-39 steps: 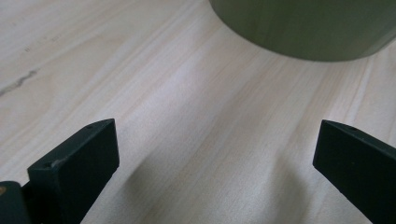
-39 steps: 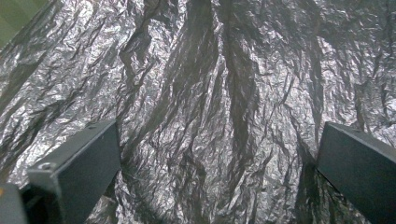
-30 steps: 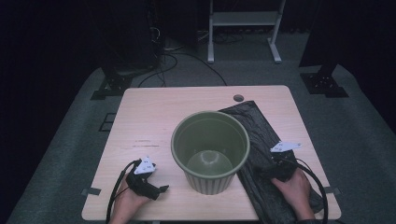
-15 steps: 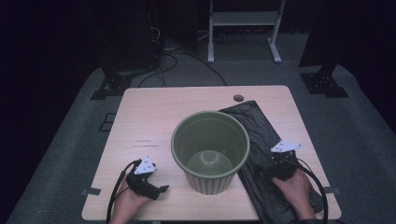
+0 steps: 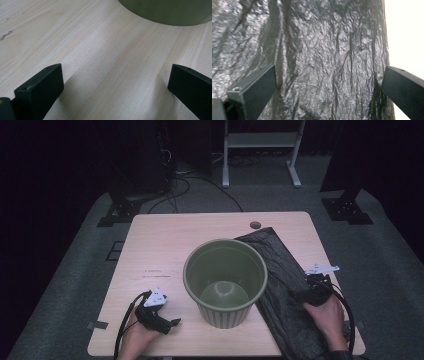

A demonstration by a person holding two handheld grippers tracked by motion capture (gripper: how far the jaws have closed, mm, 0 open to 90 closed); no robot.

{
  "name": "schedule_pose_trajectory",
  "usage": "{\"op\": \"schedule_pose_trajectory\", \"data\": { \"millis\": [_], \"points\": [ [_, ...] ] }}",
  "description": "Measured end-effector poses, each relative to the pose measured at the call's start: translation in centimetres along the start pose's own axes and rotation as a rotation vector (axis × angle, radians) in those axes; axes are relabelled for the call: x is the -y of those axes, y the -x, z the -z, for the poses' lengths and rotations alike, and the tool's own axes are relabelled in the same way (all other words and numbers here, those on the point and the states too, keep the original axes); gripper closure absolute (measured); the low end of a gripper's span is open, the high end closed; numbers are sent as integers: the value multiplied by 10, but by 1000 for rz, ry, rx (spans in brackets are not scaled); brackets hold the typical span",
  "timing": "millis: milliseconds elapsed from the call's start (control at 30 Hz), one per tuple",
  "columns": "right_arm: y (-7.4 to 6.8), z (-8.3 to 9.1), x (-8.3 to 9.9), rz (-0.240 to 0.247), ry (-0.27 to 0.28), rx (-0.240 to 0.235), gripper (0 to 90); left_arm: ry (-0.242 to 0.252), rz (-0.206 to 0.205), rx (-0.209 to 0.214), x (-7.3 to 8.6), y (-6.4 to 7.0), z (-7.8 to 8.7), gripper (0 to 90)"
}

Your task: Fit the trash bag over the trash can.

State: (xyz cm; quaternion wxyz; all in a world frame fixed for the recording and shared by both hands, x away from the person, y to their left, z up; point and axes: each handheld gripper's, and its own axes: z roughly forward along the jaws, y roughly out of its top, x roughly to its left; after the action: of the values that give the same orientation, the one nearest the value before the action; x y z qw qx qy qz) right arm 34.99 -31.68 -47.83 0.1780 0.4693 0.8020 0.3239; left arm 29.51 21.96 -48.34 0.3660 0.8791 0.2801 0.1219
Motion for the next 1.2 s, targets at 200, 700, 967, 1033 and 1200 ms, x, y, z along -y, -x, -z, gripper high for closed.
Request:
{"op": "schedule_pose_trajectory", "data": {
  "millis": [200,700,967,1033,1200],
  "points": [
    [4,2,1,-19,1,18,0,2,1,1,1,1,0,0],
    [8,-1,4,-46,-16,-13,0,1,0,2,1,1,0,0],
    [-5,-6,-1,-29,8,-101,0,1,-1,2,1,1,0,0],
    [-9,-8,-2,-25,11,-116,0,2,0,2,1,1,0,0],
    [-19,-12,-8,0,2,-136,0,1,-1,2,1,1,1,0]
  ]
}}
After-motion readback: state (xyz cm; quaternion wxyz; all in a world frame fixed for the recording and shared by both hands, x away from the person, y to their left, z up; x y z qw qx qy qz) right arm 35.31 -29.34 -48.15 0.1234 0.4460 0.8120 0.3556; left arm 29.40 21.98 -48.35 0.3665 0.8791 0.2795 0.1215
